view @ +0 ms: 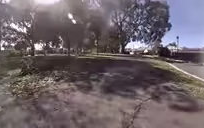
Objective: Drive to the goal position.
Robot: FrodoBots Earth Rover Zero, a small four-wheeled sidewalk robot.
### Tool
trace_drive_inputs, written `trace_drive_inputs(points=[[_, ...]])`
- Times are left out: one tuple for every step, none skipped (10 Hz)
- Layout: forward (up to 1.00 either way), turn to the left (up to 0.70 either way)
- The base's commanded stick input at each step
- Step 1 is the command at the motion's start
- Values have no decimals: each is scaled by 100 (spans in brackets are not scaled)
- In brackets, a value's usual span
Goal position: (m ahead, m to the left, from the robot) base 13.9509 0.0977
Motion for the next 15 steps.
trace_drive_inputs(points=[[70, 0], [70, 0], [70, -1], [70, -2], [70, -2], [70, -2], [70, -2], [70, -34], [70, -34], [70, -34], [70, 0], [70, 0], [70, 0], [70, 0], [70, 0]])
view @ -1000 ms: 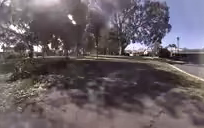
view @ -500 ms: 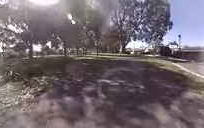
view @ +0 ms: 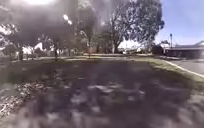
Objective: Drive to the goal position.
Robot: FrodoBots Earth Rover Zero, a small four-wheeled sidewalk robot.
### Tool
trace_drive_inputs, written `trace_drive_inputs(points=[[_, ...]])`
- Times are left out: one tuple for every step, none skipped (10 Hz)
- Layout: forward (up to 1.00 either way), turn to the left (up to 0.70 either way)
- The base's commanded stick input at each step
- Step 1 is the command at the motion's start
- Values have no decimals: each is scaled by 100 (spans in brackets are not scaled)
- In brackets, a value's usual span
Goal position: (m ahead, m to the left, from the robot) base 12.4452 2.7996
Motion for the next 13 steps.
trace_drive_inputs(points=[[70, 0], [70, 0], [70, 0], [70, -2], [70, -2], [70, -3], [70, -3], [70, -2], [70, 0], [70, 0], [70, 0], [70, 0], [70, 0]])
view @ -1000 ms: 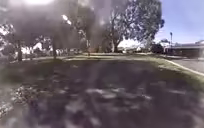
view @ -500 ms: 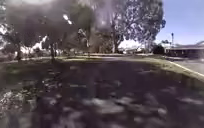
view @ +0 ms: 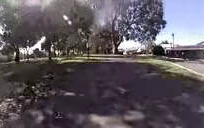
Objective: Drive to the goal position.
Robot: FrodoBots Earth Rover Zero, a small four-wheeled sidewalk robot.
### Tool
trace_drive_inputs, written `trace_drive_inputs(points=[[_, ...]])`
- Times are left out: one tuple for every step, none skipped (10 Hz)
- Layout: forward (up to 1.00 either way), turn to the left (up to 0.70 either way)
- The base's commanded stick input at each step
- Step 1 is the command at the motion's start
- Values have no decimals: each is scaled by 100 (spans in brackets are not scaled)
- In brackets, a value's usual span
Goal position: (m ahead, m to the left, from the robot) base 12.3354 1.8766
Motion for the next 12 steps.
trace_drive_inputs(points=[[70, 0], [70, 0], [70, 0], [70, 0], [70, 0], [70, 0], [70, 0], [70, 0], [70, 0], [70, 0], [70, 0], [70, 0]])
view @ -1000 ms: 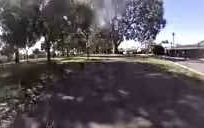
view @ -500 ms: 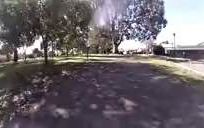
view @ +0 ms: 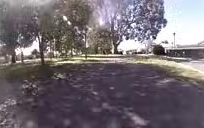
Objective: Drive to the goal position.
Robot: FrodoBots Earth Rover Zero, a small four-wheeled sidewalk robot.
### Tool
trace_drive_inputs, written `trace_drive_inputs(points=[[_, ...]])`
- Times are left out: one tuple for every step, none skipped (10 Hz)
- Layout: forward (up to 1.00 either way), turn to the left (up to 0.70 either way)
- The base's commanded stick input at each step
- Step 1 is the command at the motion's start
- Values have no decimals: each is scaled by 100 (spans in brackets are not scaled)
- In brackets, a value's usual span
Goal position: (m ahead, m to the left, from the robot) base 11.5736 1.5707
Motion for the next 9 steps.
trace_drive_inputs(points=[[70, 0], [70, 0], [70, 0], [70, 0], [70, 0], [70, 0], [70, 0], [70, -8], [70, -18]])
